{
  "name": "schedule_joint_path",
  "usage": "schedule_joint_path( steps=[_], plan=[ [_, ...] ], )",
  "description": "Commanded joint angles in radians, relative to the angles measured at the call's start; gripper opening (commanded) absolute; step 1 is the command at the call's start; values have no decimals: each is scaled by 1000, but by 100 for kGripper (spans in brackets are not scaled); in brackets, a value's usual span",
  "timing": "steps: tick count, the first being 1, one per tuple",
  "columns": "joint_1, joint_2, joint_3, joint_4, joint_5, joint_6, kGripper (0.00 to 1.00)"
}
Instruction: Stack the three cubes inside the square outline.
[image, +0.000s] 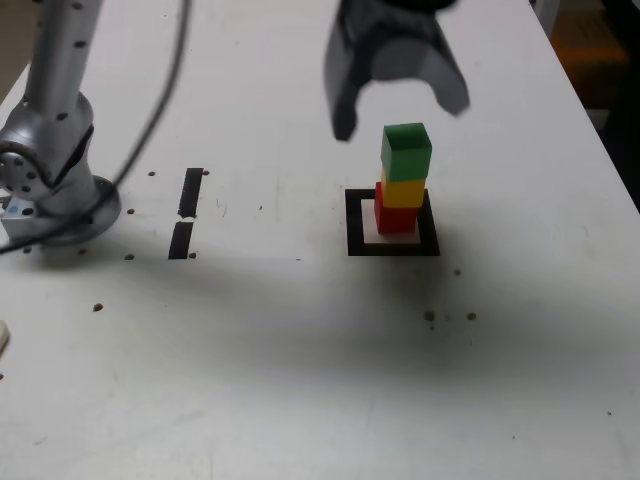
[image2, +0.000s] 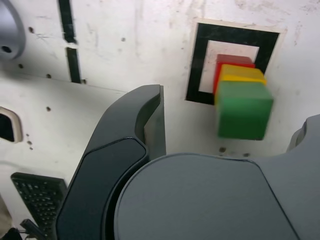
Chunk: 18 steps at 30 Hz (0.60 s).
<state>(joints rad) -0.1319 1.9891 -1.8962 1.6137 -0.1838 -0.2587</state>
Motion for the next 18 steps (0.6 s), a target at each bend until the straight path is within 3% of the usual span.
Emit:
schedule_joint_path(
  steps=[1, 7, 11, 15, 18],
  plan=[
    [-2, -140, 43, 18, 1, -3, 100],
    [13, -332, 276, -22, 3, 11, 100],
    [58, -501, 557, -193, -9, 62, 100],
    [85, -654, 796, -387, 9, 129, 100],
    [86, -679, 903, -432, 20, 155, 100]
  ],
)
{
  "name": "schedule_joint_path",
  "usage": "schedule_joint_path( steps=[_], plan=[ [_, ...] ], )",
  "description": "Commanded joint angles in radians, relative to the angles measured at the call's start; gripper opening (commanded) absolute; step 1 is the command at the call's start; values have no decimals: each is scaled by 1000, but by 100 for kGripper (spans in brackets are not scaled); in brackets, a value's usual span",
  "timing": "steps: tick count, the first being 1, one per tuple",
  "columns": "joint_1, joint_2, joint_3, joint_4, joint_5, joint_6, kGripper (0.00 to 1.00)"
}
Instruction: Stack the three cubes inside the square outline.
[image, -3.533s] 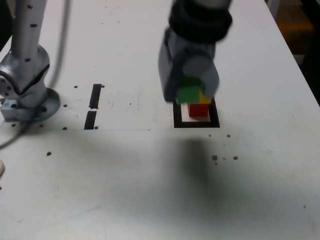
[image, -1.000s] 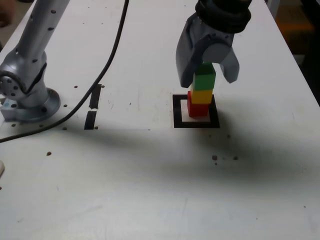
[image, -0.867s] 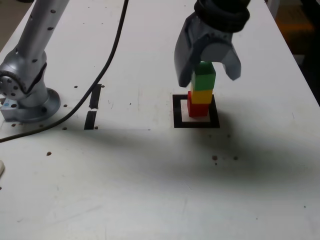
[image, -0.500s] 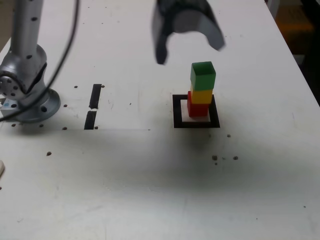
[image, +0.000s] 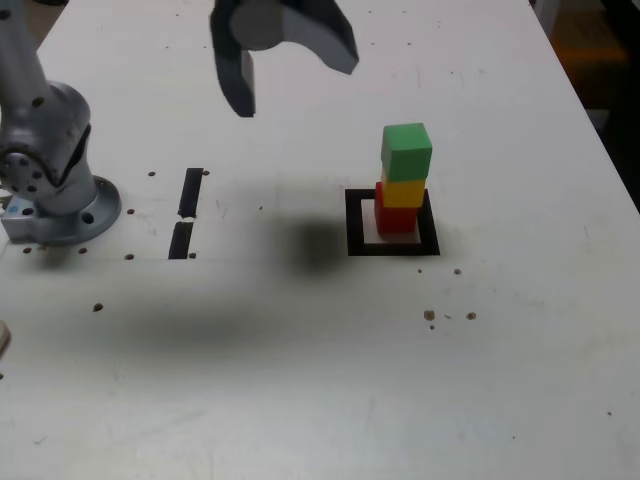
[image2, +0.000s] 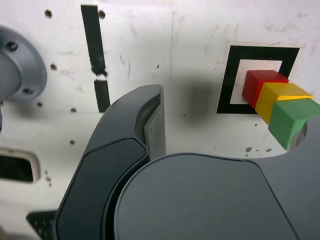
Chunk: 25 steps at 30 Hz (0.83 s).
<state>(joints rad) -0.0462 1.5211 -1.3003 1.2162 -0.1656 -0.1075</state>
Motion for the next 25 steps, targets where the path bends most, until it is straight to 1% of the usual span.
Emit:
schedule_joint_path(
  steps=[1, 6, 9, 13, 19, 25],
  plan=[
    [-2, -210, 352, -50, 3, 15, 100],
    [-22, -201, 533, -152, -3, 57, 100],
    [-55, -205, 603, -195, 16, 60, 100],
    [-119, -195, 632, -213, 45, 42, 100],
    [-151, -155, 647, -248, 31, 39, 100],
    [-158, -156, 653, -261, 35, 41, 100]
  ],
)
